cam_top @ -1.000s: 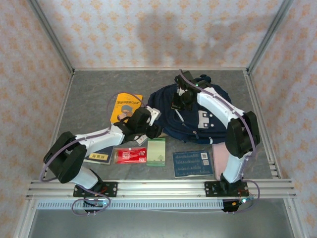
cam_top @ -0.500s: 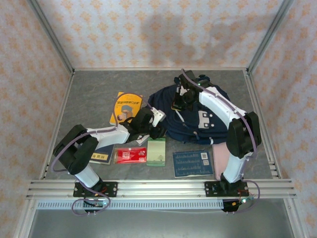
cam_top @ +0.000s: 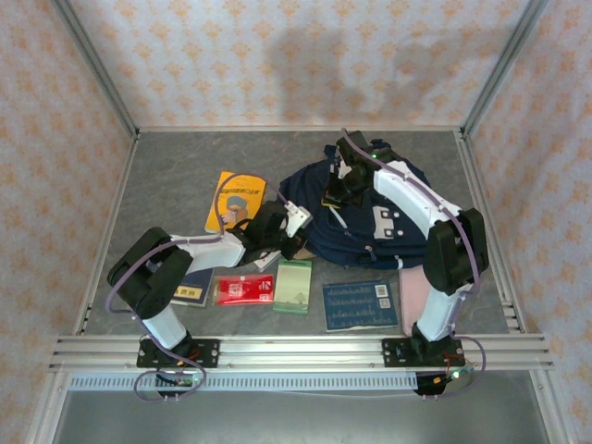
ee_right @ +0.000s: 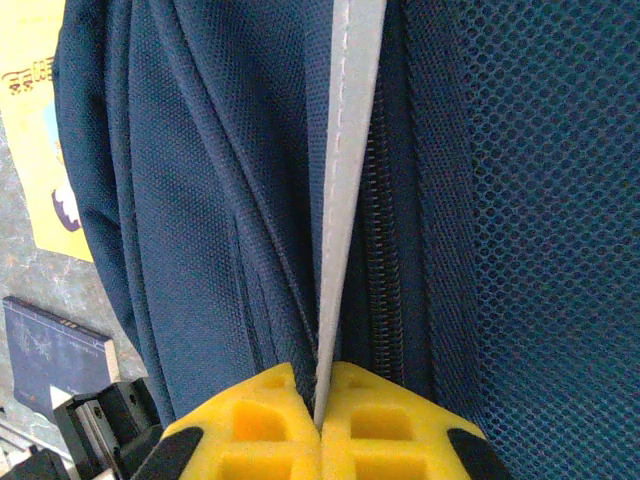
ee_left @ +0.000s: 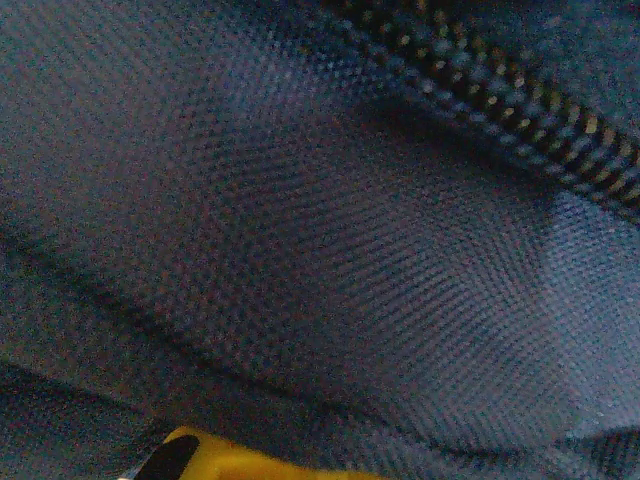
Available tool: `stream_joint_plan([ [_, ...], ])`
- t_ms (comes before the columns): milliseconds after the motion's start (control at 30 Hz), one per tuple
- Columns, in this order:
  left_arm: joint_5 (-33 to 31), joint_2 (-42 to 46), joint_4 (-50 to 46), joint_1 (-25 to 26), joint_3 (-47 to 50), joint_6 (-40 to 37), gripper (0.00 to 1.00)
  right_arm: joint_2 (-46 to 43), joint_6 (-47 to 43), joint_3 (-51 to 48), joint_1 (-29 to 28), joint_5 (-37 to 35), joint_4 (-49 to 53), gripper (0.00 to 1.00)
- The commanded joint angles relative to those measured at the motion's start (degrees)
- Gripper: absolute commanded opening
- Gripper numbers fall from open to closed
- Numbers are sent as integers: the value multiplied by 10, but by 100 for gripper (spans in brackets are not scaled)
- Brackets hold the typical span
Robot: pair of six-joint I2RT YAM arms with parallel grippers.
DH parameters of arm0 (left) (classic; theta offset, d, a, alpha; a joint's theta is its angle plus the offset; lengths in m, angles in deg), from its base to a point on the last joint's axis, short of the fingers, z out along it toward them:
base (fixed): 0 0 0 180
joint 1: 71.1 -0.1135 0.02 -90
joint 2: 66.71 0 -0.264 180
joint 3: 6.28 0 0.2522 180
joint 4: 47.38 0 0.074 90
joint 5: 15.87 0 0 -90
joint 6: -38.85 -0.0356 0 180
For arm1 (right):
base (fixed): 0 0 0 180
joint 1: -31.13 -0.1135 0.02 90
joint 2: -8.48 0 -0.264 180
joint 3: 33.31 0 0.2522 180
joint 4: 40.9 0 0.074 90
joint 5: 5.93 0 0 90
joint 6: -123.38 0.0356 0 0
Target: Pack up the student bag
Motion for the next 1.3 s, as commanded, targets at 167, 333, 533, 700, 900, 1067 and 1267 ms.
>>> stream_joint_plan([
  [167,-34,37,-34,4,-1,-11,0,-11,-22,26,-1,-3,32,0],
  [333,-75,40,-50,-12,-10,3,0,-14,-44,28,-1,-14,41,0],
  [533,-89,46,-66,-30,-22,5,0,-18,-79,34,-1,-27,62,0],
  [700,-86,50,-73,-50,-34,11,0,-21,-116,35,-2,-63,83,0],
  [900,-74,38,-91,-62,-53,8,0,-20,-130,31,-10,-71,80,0],
  [1067,-37,50,-98,-63,-60,30,0,-13,-106,61,-16,-129,97,39],
  [1267,-23,77,-110,-46,-67,74,0,-92,4,35,-16,-221,121,58],
])
